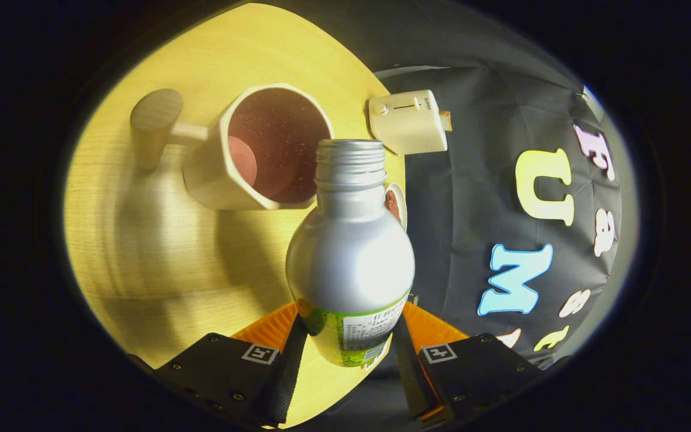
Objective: Take the bottle from table, then pour the juice into the cup, finally place the bottle on the coaster
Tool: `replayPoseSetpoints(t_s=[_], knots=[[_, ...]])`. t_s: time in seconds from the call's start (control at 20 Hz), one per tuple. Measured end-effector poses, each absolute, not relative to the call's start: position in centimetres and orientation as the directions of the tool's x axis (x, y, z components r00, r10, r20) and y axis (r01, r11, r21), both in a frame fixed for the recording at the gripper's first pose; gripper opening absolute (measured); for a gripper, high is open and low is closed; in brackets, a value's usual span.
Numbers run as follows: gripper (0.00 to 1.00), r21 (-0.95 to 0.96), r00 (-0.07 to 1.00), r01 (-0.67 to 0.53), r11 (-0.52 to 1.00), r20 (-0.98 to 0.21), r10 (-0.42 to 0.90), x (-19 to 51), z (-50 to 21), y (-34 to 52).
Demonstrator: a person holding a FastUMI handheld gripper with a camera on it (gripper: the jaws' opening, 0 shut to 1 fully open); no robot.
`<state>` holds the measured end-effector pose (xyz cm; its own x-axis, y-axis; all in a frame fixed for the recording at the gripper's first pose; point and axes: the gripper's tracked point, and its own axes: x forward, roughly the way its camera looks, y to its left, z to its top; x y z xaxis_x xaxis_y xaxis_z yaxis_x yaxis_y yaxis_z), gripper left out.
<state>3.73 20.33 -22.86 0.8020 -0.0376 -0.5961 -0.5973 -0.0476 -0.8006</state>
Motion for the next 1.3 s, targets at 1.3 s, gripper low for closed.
replayPoseSetpoints(t_s=[1.3], knots=[[0.72,-0.592,0.703,-0.709,-0.383,-0.633,-0.324,3.7,-20.8,19.5]])
